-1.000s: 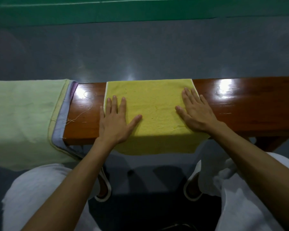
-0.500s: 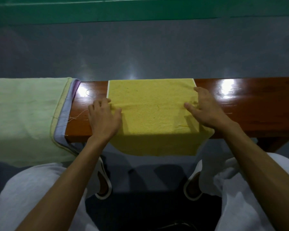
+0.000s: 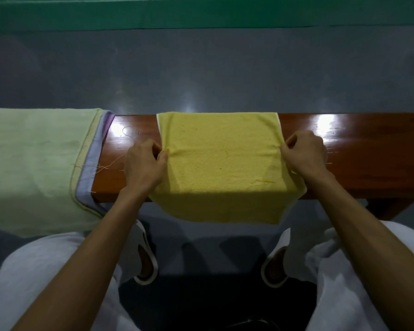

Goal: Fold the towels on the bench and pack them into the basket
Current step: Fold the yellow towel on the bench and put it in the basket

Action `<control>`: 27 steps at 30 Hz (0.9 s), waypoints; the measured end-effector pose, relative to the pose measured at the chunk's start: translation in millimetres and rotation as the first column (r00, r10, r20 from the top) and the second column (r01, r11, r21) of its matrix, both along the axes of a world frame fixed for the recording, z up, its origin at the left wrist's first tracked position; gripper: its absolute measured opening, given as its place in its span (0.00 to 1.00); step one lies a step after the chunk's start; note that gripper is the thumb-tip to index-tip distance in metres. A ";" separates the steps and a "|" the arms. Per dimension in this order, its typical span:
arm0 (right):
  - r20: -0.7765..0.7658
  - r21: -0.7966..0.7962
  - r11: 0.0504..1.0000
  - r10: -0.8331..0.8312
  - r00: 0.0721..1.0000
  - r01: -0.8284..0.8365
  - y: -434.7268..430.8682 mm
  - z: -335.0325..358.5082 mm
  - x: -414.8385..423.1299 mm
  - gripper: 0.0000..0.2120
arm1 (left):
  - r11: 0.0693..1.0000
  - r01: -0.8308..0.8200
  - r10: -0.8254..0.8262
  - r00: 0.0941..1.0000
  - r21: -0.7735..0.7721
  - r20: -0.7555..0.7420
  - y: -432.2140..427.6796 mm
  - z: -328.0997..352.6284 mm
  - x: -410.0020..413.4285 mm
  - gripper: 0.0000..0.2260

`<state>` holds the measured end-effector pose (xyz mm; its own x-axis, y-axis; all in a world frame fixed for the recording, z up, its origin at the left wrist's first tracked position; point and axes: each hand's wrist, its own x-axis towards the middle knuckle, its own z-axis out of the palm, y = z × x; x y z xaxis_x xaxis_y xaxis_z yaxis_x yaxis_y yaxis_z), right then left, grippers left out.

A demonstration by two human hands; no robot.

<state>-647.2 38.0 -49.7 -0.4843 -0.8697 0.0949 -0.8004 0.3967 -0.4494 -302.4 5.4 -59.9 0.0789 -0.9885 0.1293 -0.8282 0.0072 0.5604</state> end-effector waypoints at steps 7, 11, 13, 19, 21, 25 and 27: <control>0.366 -0.099 0.995 0.060 0.929 -0.026 0.5 11.8 -6.1 0.07 | 0.992 -0.009 0.064 0.898 0.129 -0.435 -3.7 18.0 16.0 0.06; 0.637 -0.052 0.997 -0.006 0.771 0.051 2.0 12.6 -13.2 0.15 | 0.970 0.011 0.133 0.815 0.244 -0.564 -5.1 17.8 21.5 0.17; 0.698 -0.032 0.999 0.005 0.716 0.025 2.7 13.7 -15.5 0.22 | 0.970 0.040 0.113 0.800 0.239 -0.589 -6.0 16.9 24.3 0.23; 0.685 -0.061 0.981 0.174 0.707 -0.182 4.3 13.7 -19.3 0.24 | 0.938 0.219 -0.039 0.836 0.268 -0.547 -10.6 16.0 34.2 0.24; 0.630 -0.062 0.970 0.219 0.745 -0.233 4.9 11.3 -19.8 0.23 | 0.935 0.226 -0.065 0.868 0.275 -0.492 -10.3 17.4 34.8 0.21; 0.526 -0.116 0.961 0.274 0.805 -0.252 6.7 11.2 -20.2 0.19 | 0.963 0.173 -0.079 0.914 0.208 -0.397 -9.8 17.2 37.0 0.18; 0.517 -0.157 0.959 0.284 0.808 -0.236 9.1 14.7 -21.1 0.18 | 0.974 0.155 -0.085 0.926 0.165 -0.368 -9.4 17.2 39.7 0.17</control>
<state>-668.4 47.0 -35.1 -0.2370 -0.9709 -0.0339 -0.4974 0.1512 -0.8542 -262.7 -4.0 -42.7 -0.0356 -0.9967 -0.0735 -0.5731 -0.0399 0.8185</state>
